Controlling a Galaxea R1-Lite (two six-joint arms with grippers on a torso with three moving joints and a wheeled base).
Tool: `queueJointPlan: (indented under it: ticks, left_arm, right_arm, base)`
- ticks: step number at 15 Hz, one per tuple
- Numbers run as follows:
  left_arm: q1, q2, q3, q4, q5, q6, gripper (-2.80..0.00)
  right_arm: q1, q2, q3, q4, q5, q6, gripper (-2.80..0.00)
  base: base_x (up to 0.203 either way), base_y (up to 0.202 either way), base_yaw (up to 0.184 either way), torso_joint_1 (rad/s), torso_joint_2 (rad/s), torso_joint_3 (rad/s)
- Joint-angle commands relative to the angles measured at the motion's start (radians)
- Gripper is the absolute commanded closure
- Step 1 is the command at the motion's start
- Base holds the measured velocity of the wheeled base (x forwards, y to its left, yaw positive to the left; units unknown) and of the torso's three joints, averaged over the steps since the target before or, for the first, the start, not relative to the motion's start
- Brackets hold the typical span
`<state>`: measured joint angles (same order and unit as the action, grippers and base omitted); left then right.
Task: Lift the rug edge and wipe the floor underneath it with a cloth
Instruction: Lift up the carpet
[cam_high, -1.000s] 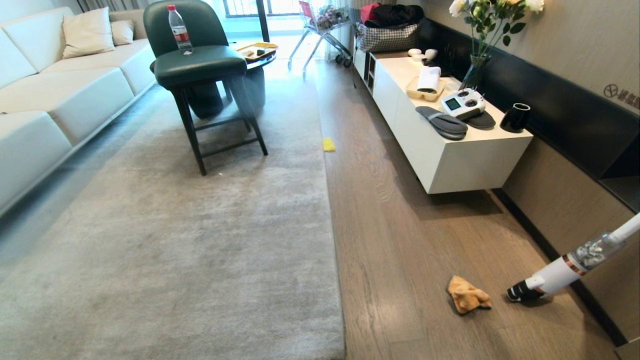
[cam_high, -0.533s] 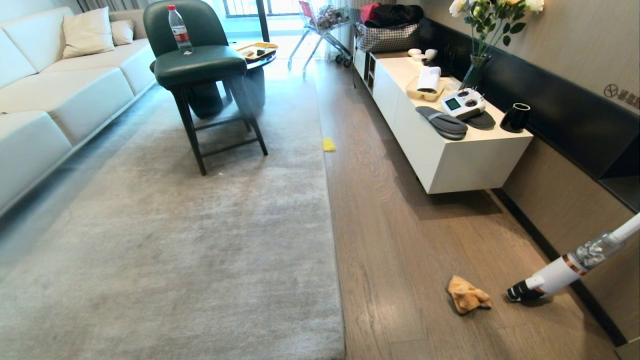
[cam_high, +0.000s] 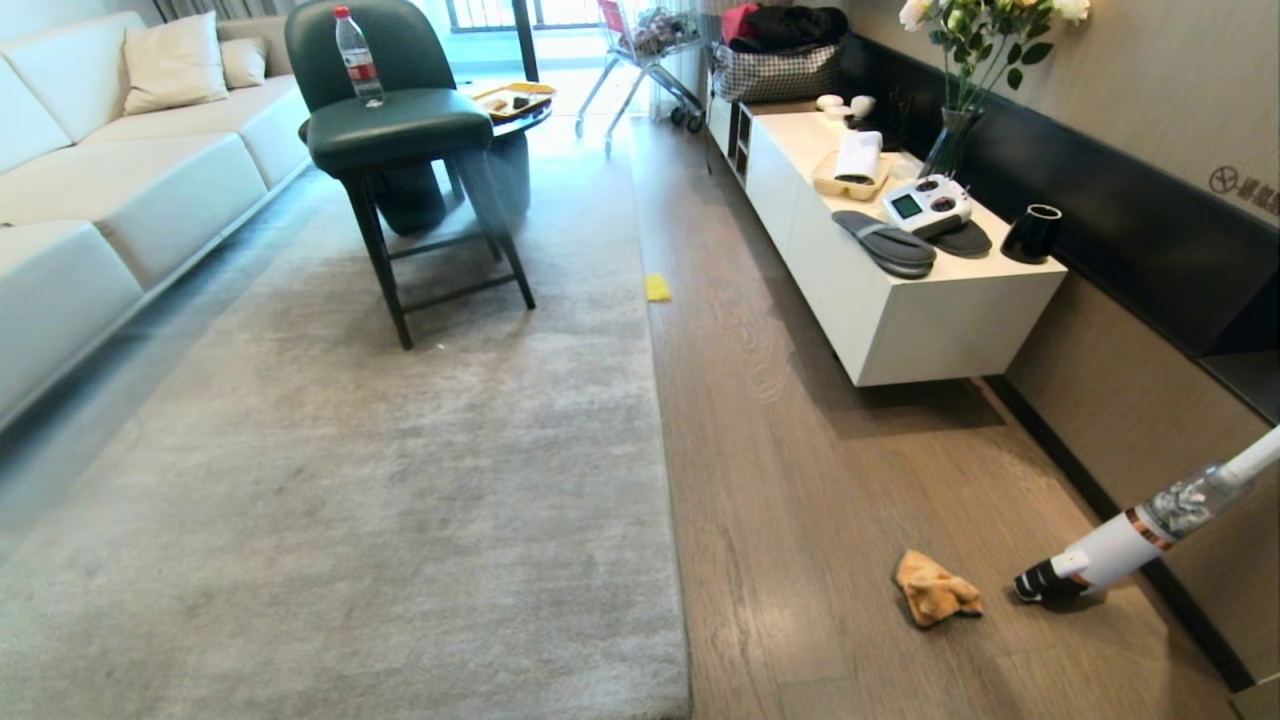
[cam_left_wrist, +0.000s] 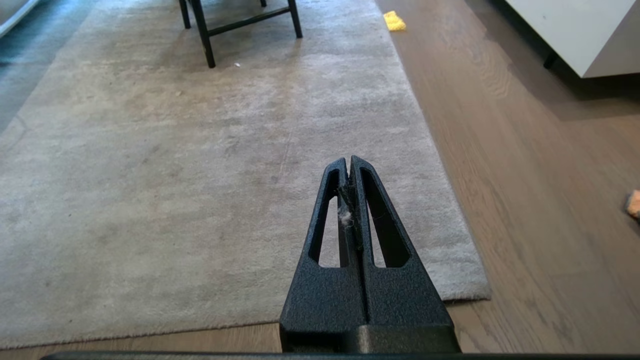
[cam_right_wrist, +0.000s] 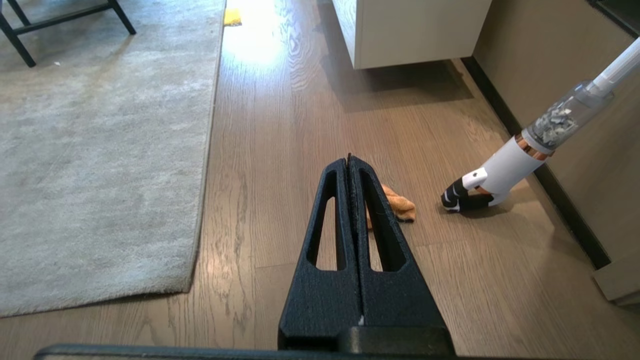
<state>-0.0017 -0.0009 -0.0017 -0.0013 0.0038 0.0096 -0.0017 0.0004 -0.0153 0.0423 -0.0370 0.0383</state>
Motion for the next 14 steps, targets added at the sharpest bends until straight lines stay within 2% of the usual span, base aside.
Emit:
queueJointPlan:
  ticks: [1,14]
  left_arm:
    - [0.0,0.001,0.0,0.0,0.001,0.0,0.0]
    - [0.0,0.001,0.0,-0.002,0.007,-0.017,0.0]
  right_arm:
    - [0.0,0.001,0.0,0.001,0.0,0.002,0.0]
    - [0.0,0.001,0.0,0.001,0.0,0.002,0.0]
  base:
    - [0.0,0.0,0.0,0.004,0.0,-0.109]
    - [0.0,0.0,0.0,0.004,0.0,-0.192]
